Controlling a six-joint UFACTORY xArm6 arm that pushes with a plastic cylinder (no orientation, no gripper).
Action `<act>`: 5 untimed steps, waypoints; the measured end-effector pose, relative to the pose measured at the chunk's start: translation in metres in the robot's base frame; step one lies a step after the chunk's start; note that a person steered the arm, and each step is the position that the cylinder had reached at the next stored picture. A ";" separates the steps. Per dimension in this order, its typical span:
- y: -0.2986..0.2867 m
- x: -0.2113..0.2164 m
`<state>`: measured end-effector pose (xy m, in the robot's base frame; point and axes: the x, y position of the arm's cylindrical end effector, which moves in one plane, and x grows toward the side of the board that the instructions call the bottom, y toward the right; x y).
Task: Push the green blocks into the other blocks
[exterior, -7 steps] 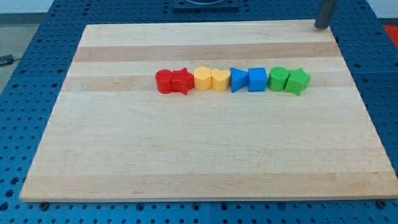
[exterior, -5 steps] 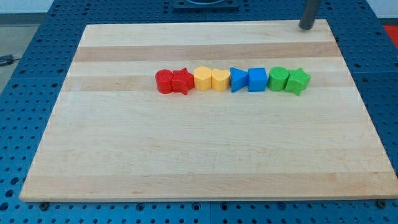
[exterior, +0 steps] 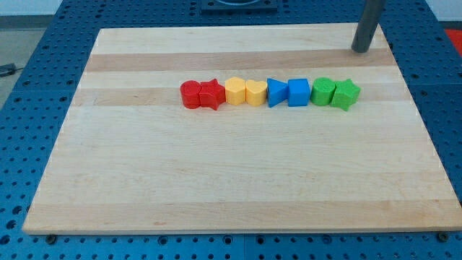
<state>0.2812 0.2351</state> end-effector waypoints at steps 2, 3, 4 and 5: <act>0.000 0.056; -0.009 0.084; -0.025 0.103; -0.041 0.107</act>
